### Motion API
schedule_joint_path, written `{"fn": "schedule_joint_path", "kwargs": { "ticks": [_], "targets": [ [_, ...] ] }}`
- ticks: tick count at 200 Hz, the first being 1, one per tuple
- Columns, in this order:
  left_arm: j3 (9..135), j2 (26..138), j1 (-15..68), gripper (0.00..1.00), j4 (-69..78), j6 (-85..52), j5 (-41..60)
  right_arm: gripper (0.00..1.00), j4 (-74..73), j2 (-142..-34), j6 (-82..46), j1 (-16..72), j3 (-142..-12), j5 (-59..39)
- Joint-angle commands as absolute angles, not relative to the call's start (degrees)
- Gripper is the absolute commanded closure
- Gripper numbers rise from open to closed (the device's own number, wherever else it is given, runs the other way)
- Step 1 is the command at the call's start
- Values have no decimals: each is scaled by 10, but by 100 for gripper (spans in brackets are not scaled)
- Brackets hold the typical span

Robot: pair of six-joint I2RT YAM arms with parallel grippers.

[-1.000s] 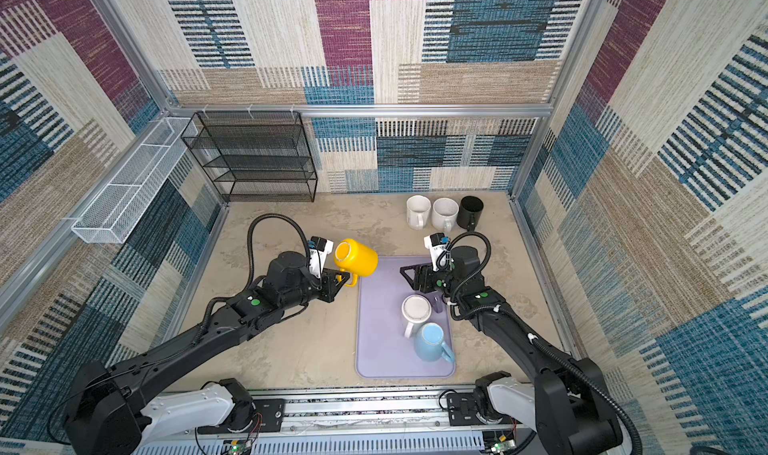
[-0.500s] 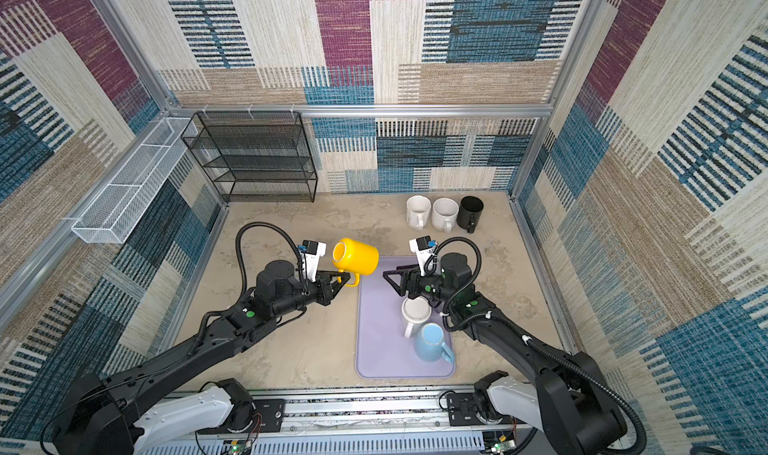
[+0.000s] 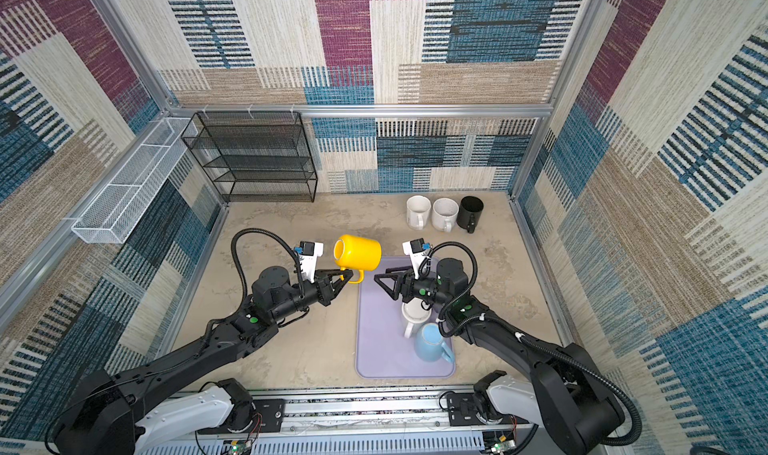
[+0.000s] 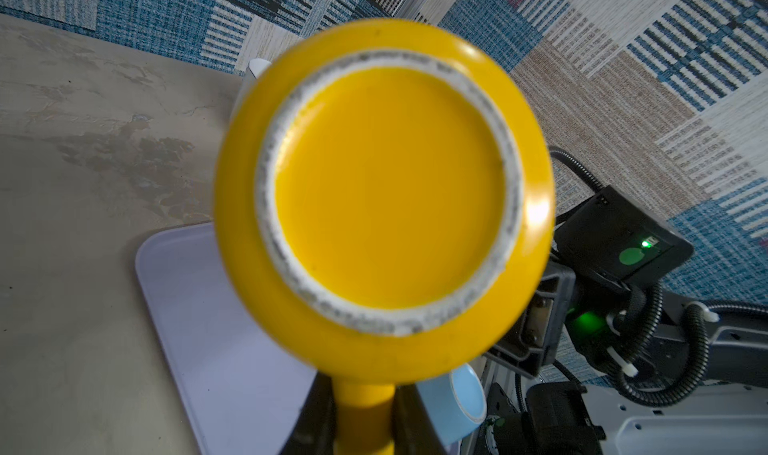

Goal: Turn the mug right side up
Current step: 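Tilt the yellow mug sideways with the left gripper while the right gripper moves under it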

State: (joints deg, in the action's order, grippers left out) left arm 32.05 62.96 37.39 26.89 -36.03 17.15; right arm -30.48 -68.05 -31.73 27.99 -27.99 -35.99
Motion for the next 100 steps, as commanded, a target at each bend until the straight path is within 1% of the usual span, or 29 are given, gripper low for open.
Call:
{"fn": "schedule_joint_path", "kwargs": {
  "ticks": [1,100],
  "targets": [
    [318,636,373,100,395,-375,195,32,-357,-683,-338,286,-280,-366],
    [301,685,372,100,530,-423,236,34,-419,-699,-362,299,-282,-360]
  ]
}}
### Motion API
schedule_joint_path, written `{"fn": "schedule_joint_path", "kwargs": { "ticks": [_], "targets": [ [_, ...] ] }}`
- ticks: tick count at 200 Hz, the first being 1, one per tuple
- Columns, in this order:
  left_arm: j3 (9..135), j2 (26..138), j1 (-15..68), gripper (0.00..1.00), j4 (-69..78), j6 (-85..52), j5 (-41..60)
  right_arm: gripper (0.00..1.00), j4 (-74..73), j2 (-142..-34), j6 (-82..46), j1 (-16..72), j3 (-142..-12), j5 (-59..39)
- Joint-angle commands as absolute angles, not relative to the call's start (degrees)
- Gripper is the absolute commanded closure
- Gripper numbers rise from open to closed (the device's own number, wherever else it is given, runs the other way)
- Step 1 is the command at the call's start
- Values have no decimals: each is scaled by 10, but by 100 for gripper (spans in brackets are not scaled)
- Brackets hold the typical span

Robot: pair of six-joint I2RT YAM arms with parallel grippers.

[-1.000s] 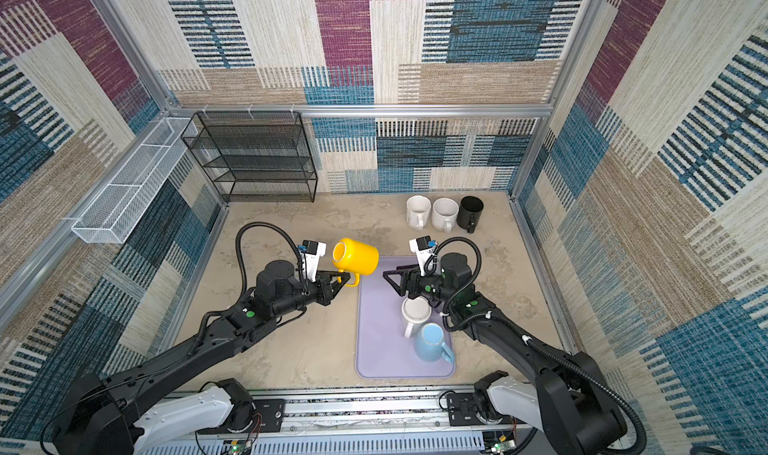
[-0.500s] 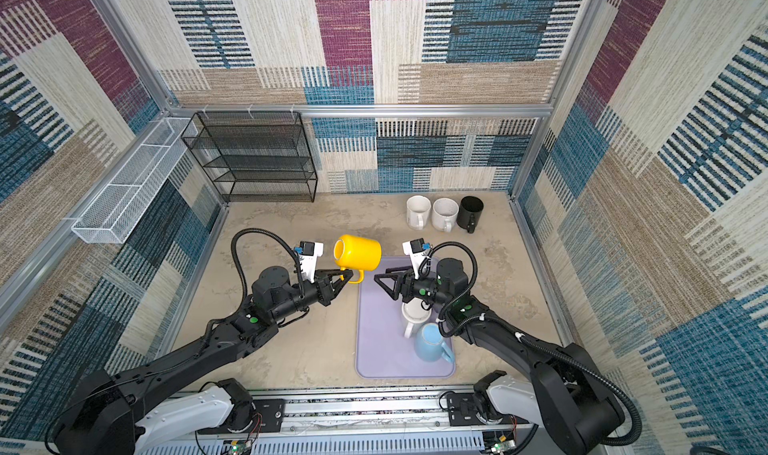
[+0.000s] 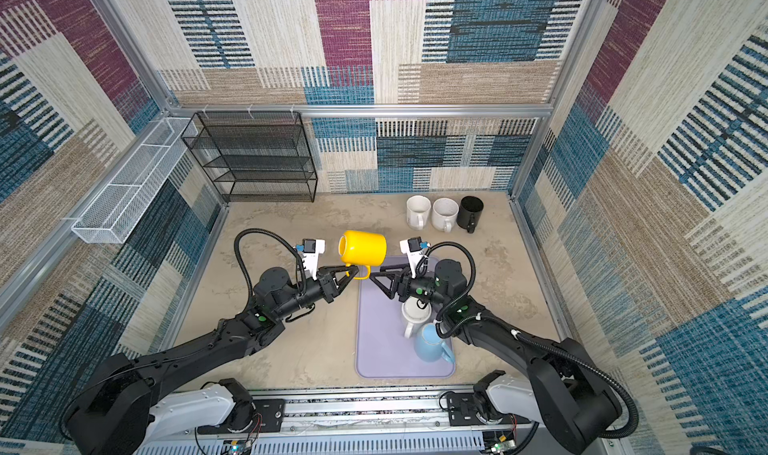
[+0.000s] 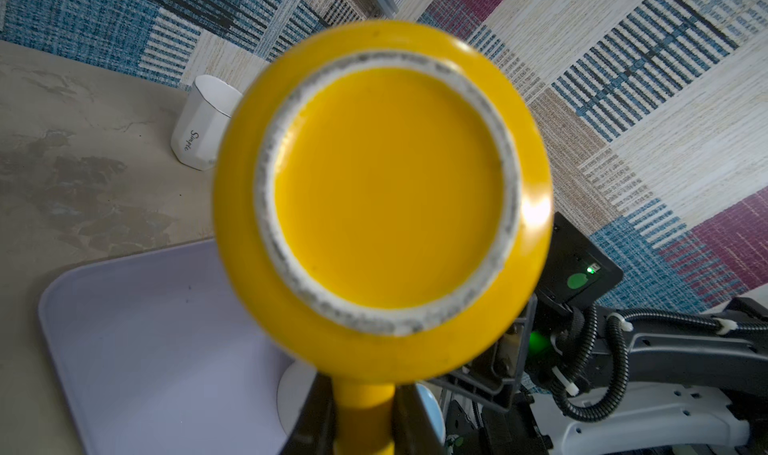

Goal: Turn the mug right side up
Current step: 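Tilt the yellow mug sideways with the left gripper while the right gripper moves under it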

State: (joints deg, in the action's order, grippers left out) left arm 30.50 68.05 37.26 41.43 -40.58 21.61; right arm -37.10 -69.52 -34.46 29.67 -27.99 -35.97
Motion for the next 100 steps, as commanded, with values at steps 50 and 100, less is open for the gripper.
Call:
{"fn": "schedule_joint_path", "kwargs": {
  "ticks": [50,100],
  "targets": [
    [292,695,371,100,580,-437,250,39,-454,-711,-377,307,-287,-363],
    [288,704,370,100,610,-447,262,48,-483,-716,-390,316,-294,-366]
  ]
}}
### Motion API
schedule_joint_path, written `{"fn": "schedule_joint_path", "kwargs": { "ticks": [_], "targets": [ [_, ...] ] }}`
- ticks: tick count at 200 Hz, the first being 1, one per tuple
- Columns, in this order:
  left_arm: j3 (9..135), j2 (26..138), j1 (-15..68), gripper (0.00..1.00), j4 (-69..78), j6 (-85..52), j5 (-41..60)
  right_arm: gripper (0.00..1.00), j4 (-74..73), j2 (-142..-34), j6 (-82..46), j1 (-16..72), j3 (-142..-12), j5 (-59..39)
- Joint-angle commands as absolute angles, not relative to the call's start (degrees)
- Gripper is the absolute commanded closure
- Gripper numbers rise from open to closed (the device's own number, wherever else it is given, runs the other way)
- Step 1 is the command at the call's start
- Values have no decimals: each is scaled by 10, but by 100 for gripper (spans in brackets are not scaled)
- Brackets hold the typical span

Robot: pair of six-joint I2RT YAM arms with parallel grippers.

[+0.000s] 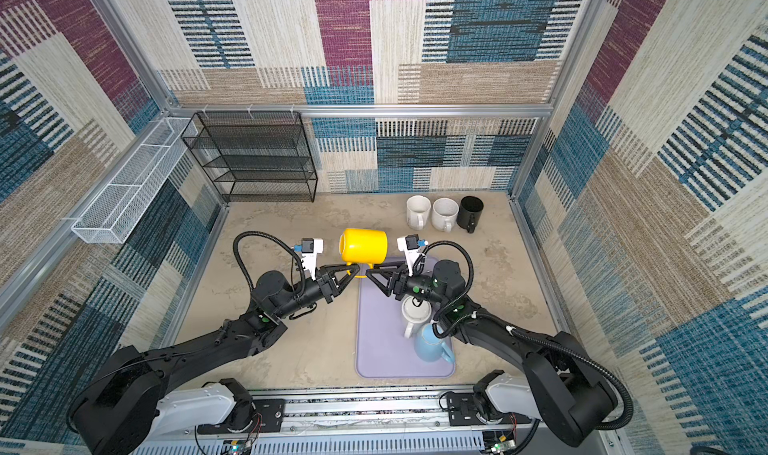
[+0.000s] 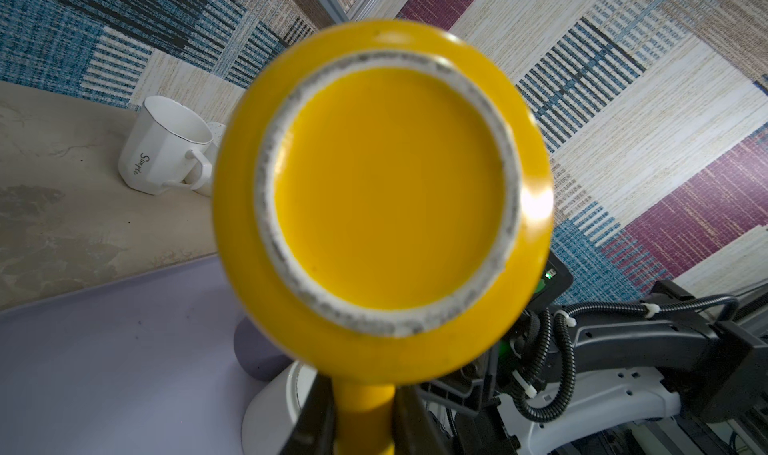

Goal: Turn the mug right side up
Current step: 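Tilt the yellow mug sideways with the left gripper while the right gripper moves under it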

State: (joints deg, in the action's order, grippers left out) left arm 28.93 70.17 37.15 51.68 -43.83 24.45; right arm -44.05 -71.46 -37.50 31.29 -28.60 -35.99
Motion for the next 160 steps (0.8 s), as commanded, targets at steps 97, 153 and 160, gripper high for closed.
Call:
{"fn": "schedule_joint_path", "kwargs": {
  "ticks": [97,153,160],
  "targets": [
    [293,733,369,100,659,-470,292,65,-511,-715,-407,321,-308,-381],
    [299,747,369,100,674,-476,312,71,-548,-722,-432,323,-310,-395],
    [300,749,369,100,677,-478,313,71,-554,-722,-435,323,-310,-397]
  ]
}}
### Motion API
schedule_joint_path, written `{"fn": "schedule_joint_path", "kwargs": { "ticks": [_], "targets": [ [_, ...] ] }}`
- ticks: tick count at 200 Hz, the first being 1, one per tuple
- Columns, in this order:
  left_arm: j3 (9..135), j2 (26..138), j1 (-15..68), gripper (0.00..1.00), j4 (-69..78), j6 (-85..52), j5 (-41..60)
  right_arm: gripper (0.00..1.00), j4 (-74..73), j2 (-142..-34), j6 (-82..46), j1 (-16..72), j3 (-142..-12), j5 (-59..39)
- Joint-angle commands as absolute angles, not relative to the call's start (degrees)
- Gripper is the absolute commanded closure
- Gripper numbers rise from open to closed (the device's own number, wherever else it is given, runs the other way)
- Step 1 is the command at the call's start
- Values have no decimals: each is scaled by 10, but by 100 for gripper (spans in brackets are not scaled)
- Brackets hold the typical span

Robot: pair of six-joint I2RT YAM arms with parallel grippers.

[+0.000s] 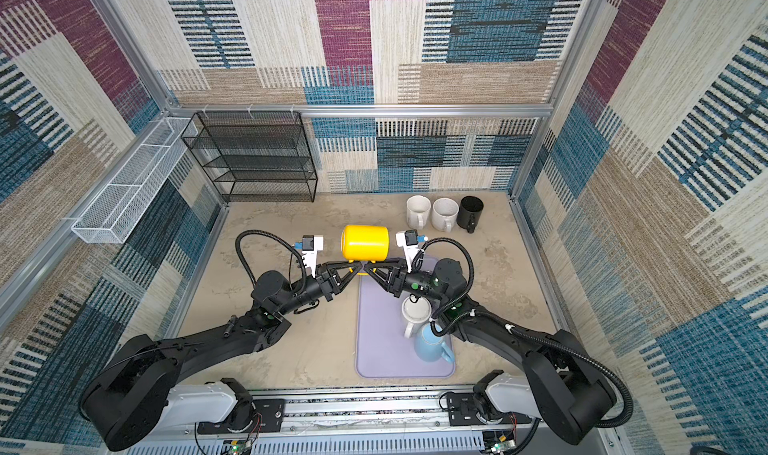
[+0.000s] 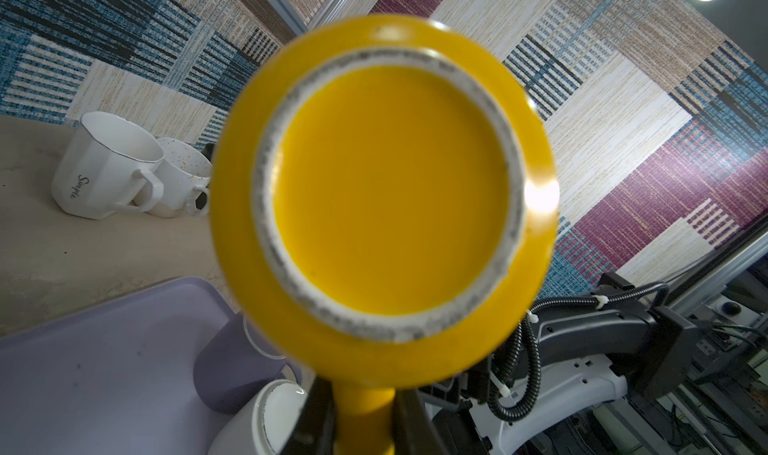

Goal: Turn the mug right side up
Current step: 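Tilt the yellow mug sideways with the left gripper while the right gripper moves under it, then close the right gripper on the yellow mug rim while the left gripper holds the handle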

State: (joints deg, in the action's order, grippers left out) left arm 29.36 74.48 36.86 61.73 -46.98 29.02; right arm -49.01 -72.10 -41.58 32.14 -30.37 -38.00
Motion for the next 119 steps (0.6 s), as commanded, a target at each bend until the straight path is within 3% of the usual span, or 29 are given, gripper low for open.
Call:
{"fn": "schedule_joint_path", "kwargs": {
  "ticks": [1,77,119],
  "targets": [
    [300,750,368,100,677,-478,314,71,-554,-722,-435,323,-310,-397],
    [299,764,368,100,689,-480,320,80,-555,-712,-441,326,-310,-399],
    [299,765,367,100,681,-476,319,96,-555,-709,-442,327,-309,-405]
  ]
}}
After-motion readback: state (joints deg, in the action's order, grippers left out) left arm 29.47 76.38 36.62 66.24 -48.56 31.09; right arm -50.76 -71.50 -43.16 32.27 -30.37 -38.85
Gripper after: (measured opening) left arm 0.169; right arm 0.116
